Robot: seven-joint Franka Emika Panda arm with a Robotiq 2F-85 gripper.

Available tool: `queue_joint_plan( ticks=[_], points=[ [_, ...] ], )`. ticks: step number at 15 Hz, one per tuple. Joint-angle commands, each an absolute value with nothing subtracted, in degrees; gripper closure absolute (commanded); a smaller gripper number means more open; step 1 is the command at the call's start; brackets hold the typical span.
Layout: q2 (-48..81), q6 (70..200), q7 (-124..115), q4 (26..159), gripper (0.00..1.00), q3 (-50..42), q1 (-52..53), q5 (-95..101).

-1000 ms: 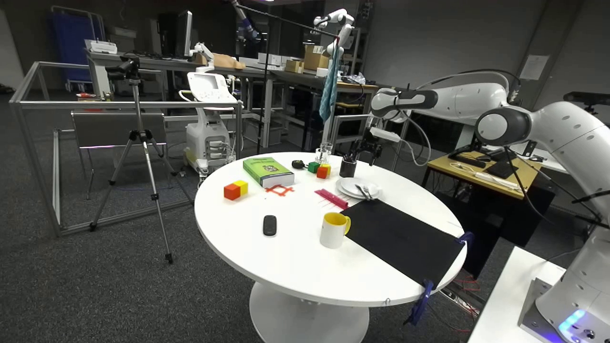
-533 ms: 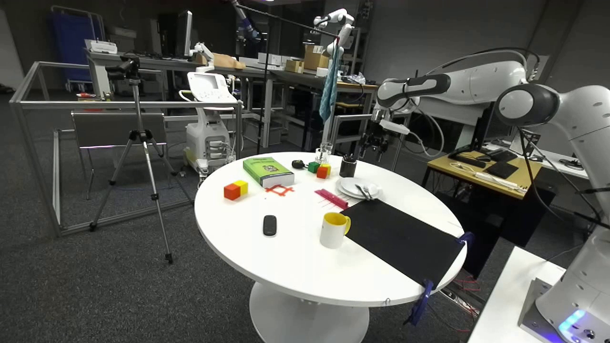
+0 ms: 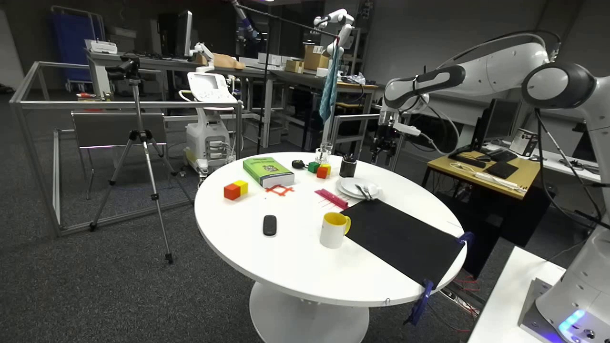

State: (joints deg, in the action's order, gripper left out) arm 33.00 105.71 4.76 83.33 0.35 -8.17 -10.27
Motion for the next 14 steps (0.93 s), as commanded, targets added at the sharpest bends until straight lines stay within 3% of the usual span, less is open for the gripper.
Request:
queue_joint_plan(
  ticks=[1, 14],
  points=[
    [24.15, 110.21, 9.94, 97.02, 0.00, 0.32, -6.54, -7.76],
    [7.20, 132.44, 32.49, 132.60, 0.00, 5.21, -3.61, -7.66]
  ],
)
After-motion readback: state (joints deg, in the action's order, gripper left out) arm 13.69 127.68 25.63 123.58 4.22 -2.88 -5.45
